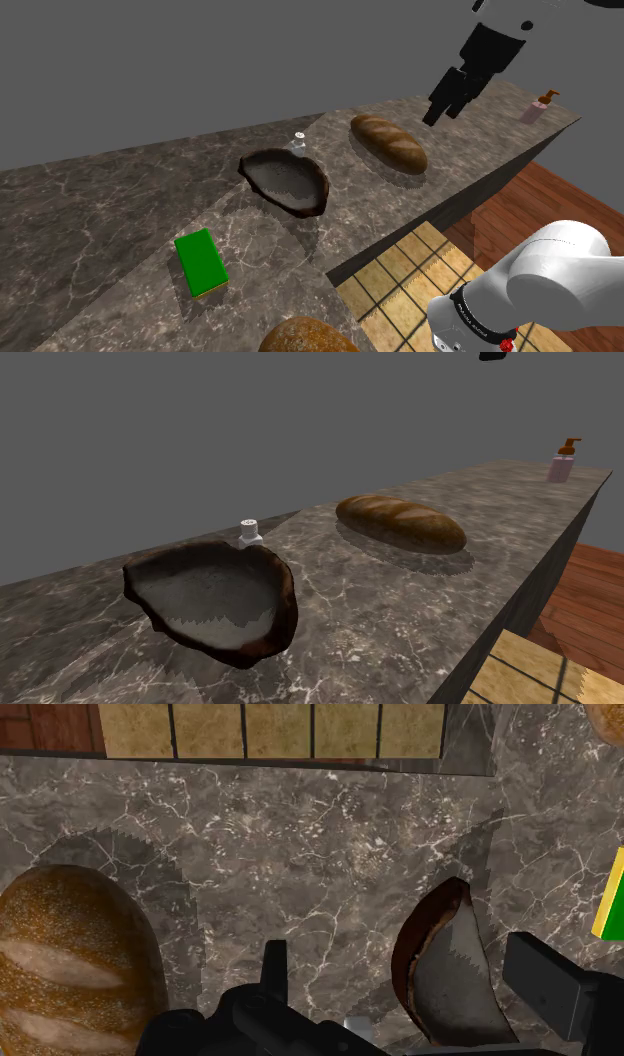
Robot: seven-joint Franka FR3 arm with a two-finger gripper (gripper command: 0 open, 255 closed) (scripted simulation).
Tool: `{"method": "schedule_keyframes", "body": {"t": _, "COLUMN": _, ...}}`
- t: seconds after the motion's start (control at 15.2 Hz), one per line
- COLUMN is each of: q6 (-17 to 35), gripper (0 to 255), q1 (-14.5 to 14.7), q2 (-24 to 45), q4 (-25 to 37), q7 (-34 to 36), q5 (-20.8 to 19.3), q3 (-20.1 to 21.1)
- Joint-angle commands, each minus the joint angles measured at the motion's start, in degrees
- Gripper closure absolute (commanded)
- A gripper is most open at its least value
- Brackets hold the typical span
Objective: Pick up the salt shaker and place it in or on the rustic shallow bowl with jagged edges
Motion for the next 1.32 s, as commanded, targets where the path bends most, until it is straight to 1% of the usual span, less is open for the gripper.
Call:
{"method": "schedule_keyframes", "body": {"t": 0.0, "q6": 0.0, "gripper": 0, "q1": 0.0, "q2": 0.0, "q4": 0.0, "q7": 0.0, "q5": 0.0, "q3": 0.0}}
{"method": "schedule_keyframes", "body": {"t": 0.26, "q6": 6.1, "gripper": 0, "q1": -0.2, "q2": 7.5, "q4": 0.9, "q7": 1.0, "q5": 0.2, "q3": 1.4}}
{"method": "schedule_keyframes", "body": {"t": 0.59, "q6": 12.9, "gripper": 0, "q1": -0.5, "q2": 17.6, "q4": 3.7, "q7": 2.5, "q5": 0.0, "q3": 3.1}}
{"method": "schedule_keyframes", "body": {"t": 0.92, "q6": 18.3, "gripper": 0, "q1": -0.8, "q2": 28.3, "q4": 8.4, "q7": 4.2, "q5": -0.9, "q3": 4.6}}
{"method": "schedule_keyframes", "body": {"t": 1.25, "q6": 22.1, "gripper": 0, "q1": -0.9, "q2": 39.5, "q4": 15.0, "q7": 6.3, "q5": -2.7, "q3": 5.7}}
